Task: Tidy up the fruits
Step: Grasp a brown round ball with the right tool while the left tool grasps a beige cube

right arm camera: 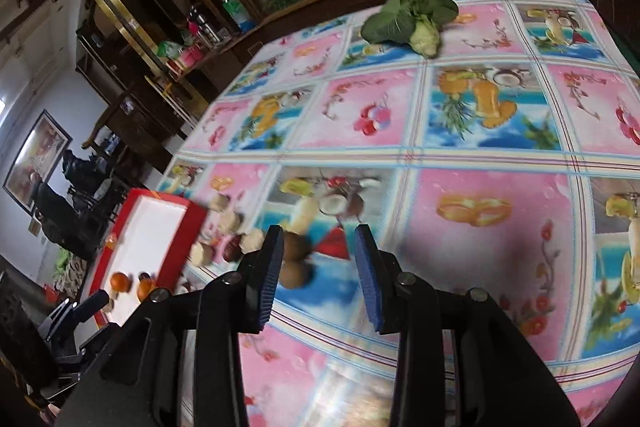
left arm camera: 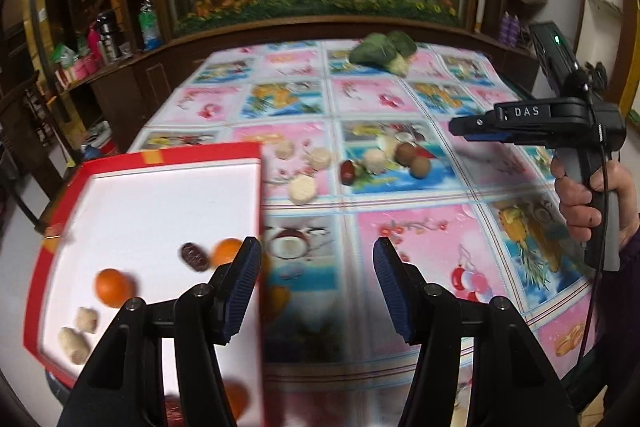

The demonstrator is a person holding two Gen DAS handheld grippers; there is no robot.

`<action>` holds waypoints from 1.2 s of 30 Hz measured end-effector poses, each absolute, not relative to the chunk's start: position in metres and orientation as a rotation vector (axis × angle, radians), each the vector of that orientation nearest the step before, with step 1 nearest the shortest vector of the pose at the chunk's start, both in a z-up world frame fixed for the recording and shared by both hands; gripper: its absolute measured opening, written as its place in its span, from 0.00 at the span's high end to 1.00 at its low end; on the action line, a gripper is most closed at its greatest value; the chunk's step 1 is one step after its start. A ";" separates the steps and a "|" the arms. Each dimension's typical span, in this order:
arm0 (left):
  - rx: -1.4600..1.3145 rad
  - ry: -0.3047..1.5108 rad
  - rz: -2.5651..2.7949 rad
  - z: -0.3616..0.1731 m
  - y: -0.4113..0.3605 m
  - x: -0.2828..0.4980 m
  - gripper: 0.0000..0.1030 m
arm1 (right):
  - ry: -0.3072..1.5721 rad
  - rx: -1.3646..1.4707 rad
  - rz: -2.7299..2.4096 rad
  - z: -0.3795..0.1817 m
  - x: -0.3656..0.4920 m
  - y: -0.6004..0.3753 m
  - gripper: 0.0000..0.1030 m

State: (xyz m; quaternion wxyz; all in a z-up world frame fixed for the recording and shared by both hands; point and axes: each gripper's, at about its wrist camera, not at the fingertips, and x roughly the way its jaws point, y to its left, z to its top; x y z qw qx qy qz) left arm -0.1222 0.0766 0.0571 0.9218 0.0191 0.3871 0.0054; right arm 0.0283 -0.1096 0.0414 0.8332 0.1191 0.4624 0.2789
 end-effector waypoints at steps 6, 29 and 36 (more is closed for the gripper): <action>0.105 0.821 -0.008 0.055 0.070 -0.094 0.44 | 1.008 0.171 0.664 0.038 0.016 -0.090 0.63; 0.271 0.969 -0.161 0.022 0.079 -0.018 0.59 | 0.949 -0.065 0.549 0.013 0.005 -0.044 0.70; 0.264 0.981 -0.134 0.020 0.085 -0.016 0.59 | 0.942 -0.082 0.543 0.013 0.005 -0.042 0.71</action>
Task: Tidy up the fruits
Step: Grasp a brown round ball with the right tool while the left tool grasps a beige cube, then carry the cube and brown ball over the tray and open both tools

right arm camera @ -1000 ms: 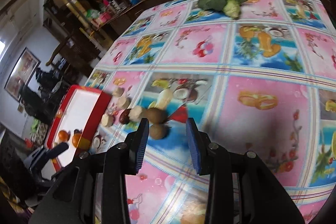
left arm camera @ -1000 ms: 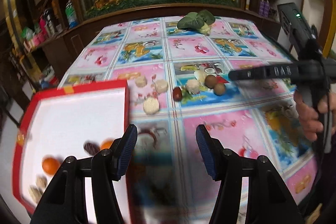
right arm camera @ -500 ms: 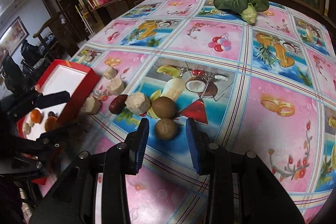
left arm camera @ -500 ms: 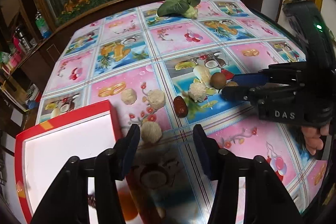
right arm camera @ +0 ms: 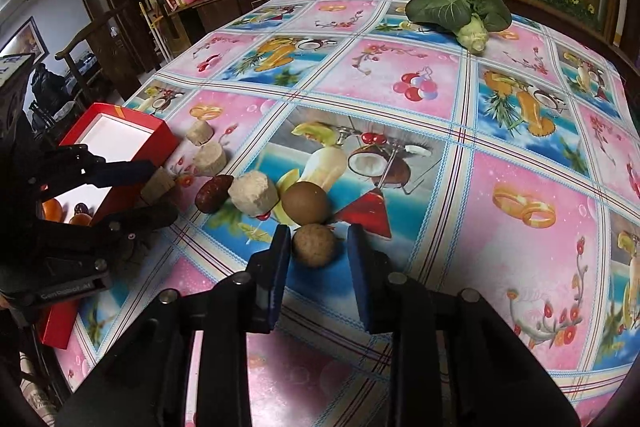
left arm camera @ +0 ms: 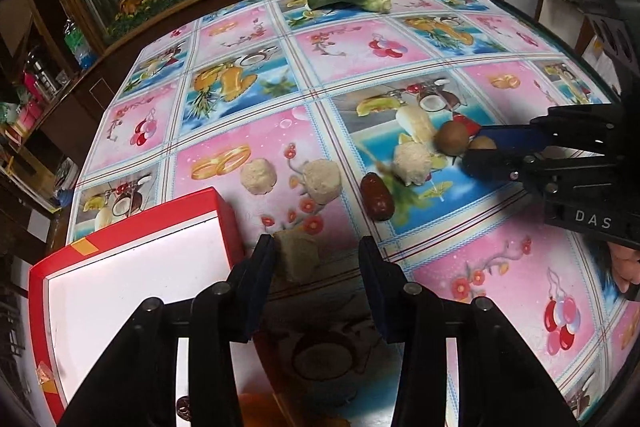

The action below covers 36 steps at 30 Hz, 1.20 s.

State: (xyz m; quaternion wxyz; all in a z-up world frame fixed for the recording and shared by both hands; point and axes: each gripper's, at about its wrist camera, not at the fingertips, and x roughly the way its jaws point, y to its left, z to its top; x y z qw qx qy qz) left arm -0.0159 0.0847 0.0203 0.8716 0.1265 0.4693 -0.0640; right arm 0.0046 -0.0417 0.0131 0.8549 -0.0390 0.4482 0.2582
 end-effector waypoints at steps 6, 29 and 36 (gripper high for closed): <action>0.234 1.009 -0.122 0.016 0.087 -0.012 0.68 | 0.944 -0.087 0.533 0.014 0.005 -0.042 0.76; 0.065 0.908 -0.172 0.046 0.081 -0.060 0.84 | 0.924 0.088 0.453 0.029 0.020 -0.084 0.76; -0.002 0.823 -0.090 0.061 0.098 -0.107 0.84 | 0.858 0.127 0.517 0.042 0.008 -0.077 0.76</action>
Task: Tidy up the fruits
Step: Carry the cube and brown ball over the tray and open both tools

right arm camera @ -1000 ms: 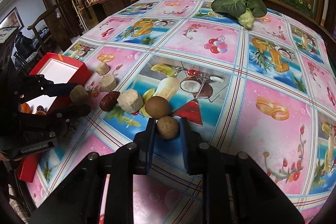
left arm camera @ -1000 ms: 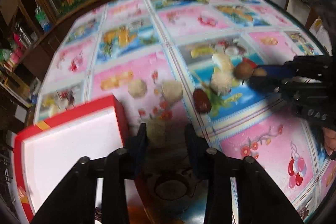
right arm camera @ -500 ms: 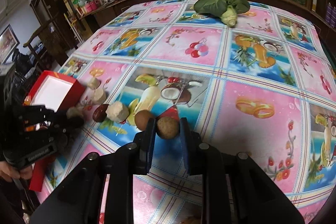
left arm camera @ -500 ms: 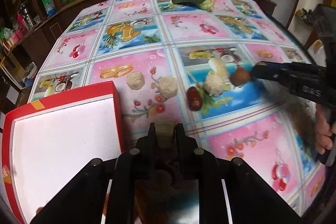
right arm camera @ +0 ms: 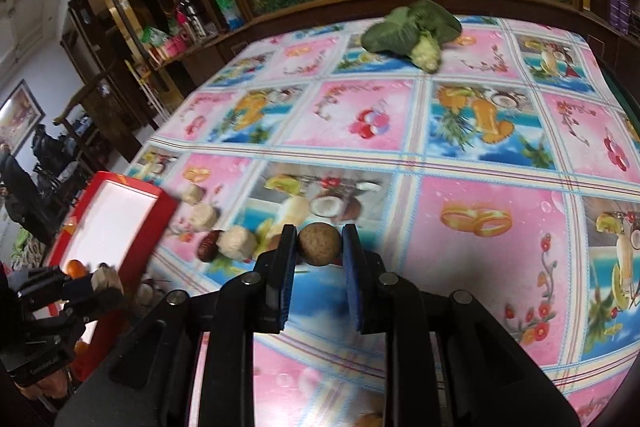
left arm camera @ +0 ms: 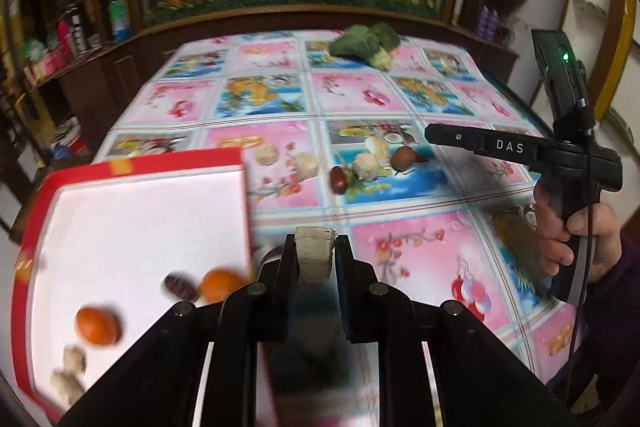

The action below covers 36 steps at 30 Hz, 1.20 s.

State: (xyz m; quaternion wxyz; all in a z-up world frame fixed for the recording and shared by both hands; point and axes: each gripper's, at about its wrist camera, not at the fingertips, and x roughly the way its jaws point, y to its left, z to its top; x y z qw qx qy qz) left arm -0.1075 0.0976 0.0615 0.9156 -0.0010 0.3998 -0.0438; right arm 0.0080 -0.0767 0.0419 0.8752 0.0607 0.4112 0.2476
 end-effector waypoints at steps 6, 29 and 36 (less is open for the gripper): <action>-0.026 0.814 0.006 0.060 0.119 -0.137 0.84 | 0.818 0.113 0.616 0.052 -0.017 -0.052 0.76; -0.030 0.733 0.211 0.058 0.169 -0.162 0.84 | 0.757 0.052 0.794 0.058 -0.078 0.044 0.76; -0.006 0.736 0.274 0.053 0.182 -0.164 0.84 | 0.768 0.014 0.899 0.055 -0.103 0.087 0.76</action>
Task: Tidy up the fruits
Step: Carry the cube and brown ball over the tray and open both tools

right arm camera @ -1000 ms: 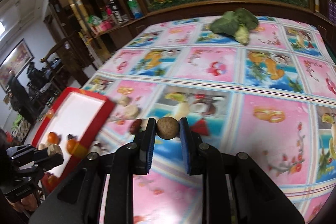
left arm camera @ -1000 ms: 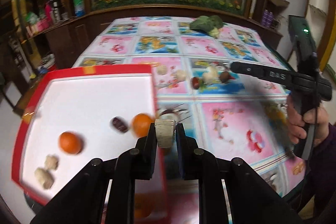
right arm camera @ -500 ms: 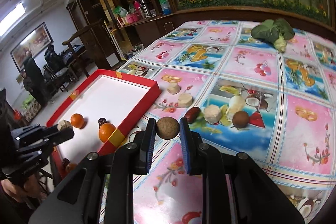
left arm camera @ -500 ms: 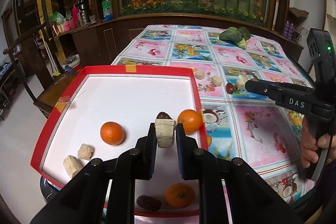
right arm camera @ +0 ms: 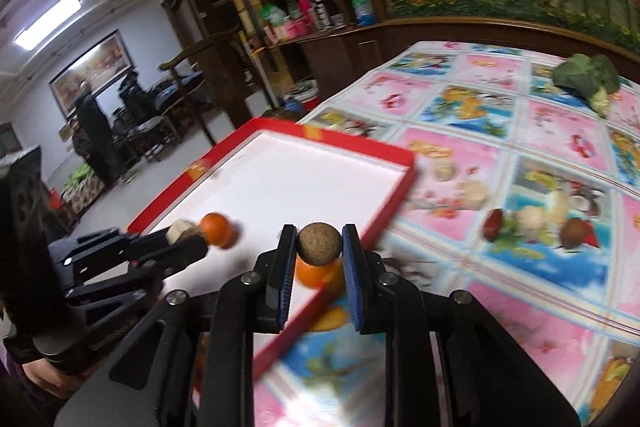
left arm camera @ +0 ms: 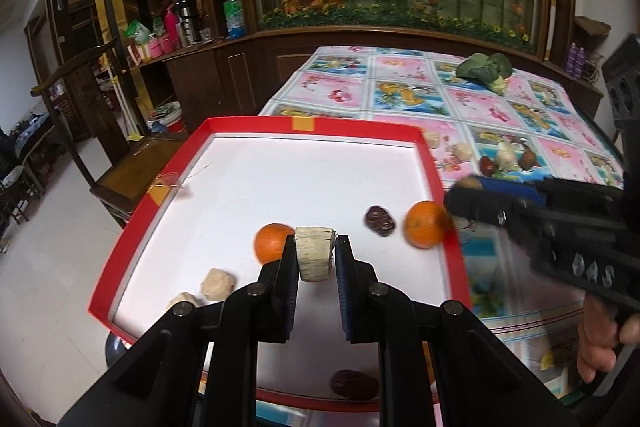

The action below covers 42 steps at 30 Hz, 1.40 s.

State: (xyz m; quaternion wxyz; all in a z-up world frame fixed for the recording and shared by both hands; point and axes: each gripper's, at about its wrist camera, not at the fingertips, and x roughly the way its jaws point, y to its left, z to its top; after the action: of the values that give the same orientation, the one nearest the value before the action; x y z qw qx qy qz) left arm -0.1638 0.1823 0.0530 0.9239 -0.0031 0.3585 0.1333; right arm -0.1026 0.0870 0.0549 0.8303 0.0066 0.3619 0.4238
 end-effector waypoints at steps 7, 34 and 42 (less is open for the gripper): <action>0.014 0.744 0.320 0.047 0.189 -0.162 0.84 | 0.777 -0.077 0.974 0.046 -0.124 0.104 0.75; 0.044 0.768 0.381 0.034 0.192 -0.157 0.84 | 0.844 -0.170 1.025 0.029 -0.132 0.116 0.75; 0.041 0.784 0.418 0.033 0.191 -0.158 0.61 | 0.851 -0.171 1.032 0.029 -0.133 0.117 0.72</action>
State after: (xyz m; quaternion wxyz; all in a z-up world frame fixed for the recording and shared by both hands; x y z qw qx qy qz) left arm -0.1583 0.1911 0.0329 0.9028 0.0196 0.3790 0.2024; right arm -0.1328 0.1168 0.0290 0.7812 -0.0790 0.3941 0.4777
